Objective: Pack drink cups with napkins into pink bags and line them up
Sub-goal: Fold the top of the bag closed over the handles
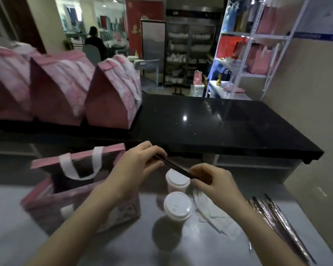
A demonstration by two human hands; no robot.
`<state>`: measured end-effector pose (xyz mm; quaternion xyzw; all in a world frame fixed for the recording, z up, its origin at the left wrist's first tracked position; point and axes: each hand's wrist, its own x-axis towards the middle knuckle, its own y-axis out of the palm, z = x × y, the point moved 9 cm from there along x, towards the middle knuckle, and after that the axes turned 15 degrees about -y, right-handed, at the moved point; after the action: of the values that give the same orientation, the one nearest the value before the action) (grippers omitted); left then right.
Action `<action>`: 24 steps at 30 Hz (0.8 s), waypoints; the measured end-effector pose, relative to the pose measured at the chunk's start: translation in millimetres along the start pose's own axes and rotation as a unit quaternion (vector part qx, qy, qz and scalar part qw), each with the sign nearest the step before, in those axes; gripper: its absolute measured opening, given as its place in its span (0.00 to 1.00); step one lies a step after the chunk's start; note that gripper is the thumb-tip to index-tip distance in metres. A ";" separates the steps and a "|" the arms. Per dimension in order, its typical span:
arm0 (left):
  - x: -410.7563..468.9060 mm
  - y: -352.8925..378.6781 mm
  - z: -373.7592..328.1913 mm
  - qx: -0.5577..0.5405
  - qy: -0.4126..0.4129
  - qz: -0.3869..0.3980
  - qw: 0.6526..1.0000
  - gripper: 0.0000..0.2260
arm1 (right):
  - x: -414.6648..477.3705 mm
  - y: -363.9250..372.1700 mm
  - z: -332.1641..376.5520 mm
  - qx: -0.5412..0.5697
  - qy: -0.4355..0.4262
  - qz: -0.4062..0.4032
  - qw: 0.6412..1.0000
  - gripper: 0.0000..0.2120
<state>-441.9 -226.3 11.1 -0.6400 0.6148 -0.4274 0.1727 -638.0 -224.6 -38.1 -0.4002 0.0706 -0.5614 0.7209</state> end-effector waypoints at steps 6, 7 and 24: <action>-41.9 -116.4 86.6 0.049 -0.090 -0.099 0.990 0.07 | 68.9 84.7 106.7 -0.036 -0.149 0.042 0.987 0.16; -48.7 -130.8 100.7 0.046 -0.107 -0.114 0.987 0.07 | 77.6 98.5 122.6 -0.050 -0.172 0.049 0.983 0.14; -108.3 -139.1 230.0 -0.008 -0.180 0.027 0.983 0.28 | 123.7 218.4 133.1 -0.133 -0.130 0.287 0.940 0.10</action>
<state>-165.3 -169.4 -53.6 -0.6910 0.5941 -0.2952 0.2871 -355.8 -254.7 -49.3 -0.5248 0.1626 -0.2593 0.7943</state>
